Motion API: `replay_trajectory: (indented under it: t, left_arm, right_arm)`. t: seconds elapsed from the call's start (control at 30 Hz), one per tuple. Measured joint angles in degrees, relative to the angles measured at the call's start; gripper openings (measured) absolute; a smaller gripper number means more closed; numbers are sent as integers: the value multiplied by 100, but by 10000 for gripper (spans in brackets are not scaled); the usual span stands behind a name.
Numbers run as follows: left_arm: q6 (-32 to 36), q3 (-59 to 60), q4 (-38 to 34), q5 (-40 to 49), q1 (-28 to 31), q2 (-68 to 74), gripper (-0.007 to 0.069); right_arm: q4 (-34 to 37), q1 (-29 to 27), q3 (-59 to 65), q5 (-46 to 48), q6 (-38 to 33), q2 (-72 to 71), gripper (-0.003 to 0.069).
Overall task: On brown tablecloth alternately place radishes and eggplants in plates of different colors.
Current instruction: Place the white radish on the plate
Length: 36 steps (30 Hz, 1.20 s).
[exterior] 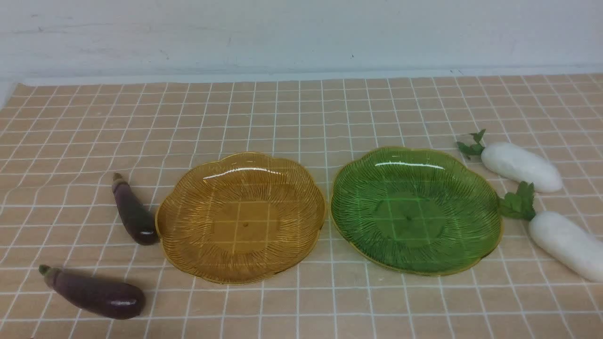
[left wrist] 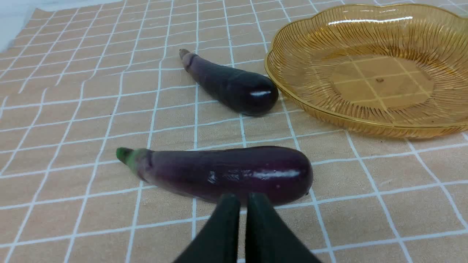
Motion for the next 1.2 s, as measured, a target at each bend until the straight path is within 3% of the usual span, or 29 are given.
replay_trajectory:
  t: [0.97, 1.2]
  left_arm:
    - [0, 0, 0, 0, 0, 0, 17]
    - [0, 0, 0, 0, 0, 0, 17]
  right_arm:
    - [-21, 0, 0, 0, -35, 0, -15]
    - [-783, 0, 0, 0, -429, 0, -15]
